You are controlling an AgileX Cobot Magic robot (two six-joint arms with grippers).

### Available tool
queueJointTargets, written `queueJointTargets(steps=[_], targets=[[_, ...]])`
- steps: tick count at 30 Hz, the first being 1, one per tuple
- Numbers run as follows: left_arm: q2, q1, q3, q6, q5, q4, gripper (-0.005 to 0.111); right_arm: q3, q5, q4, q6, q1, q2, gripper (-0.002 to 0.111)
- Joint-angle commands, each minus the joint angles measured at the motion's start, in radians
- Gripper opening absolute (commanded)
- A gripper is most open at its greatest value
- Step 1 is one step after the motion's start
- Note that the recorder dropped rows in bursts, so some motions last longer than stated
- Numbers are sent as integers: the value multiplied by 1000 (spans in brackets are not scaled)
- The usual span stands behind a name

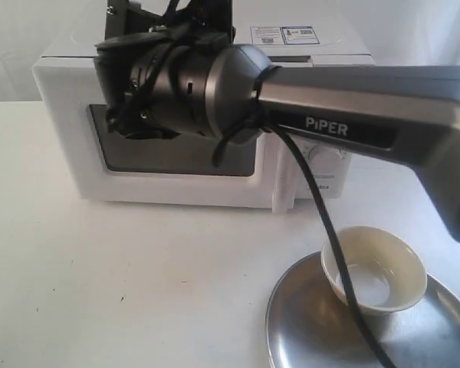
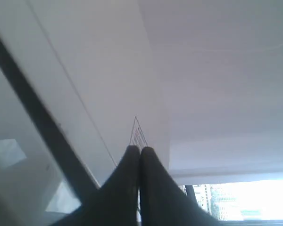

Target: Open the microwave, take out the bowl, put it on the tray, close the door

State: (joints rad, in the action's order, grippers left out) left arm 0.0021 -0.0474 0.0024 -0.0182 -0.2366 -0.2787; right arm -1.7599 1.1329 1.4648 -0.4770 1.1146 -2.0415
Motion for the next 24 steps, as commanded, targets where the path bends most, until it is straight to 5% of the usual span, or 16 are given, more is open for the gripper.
queueJointTargets(steps=[1, 12, 24], targets=[[-2, 0, -2, -3, 0, 2, 0, 60, -5, 144, -175, -77, -14, 0], [-2, 0, -2, -3, 0, 2, 0, 77, 88, 200, -298, -275, -44, 0], [-2, 0, -2, -3, 0, 2, 0, 559, -41, 174, -554, -155, 366, 0]])
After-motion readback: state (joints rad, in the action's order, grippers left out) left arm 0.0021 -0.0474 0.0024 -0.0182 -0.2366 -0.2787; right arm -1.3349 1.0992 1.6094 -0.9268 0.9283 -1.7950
